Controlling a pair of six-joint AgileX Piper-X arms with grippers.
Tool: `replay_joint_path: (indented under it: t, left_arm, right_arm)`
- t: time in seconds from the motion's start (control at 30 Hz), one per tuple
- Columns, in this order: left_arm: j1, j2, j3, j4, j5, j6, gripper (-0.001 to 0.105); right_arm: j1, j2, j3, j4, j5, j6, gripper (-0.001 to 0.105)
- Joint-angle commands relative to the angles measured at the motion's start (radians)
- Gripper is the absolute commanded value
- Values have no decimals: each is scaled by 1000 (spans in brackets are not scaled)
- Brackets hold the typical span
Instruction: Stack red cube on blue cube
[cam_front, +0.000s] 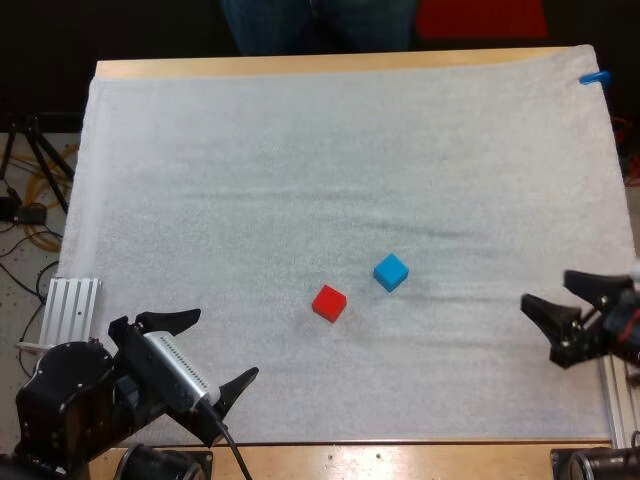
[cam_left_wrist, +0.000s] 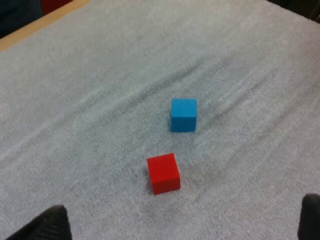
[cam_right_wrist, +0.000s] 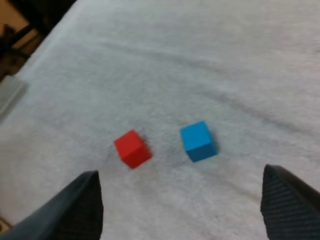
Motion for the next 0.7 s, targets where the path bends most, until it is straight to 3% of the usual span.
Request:
replay_joint_path:
  t: [0.0,0.23,0.4,0.53,0.67]
  left_arm:
    - [-1,-2,-6,5,-4,7,87]
    - [-1,-2,-6,5,-4,6,87]
    - [-1,-2,-6,5,-4,6,87]
    - [-1,-2,-6,5,-4,6,87]
    - [-1,-2,-6,5,-4,6,87]
  right_arm:
    - [16,26,-20,-9,-36,-15,64]
    - [243,183,-61,-100,32,34,64]
    - [482,343,-93,-163,207,50,64]
    - [600,461,-122,-187,346,48,65]
    - [685,601,-173,-188,417,23,76]
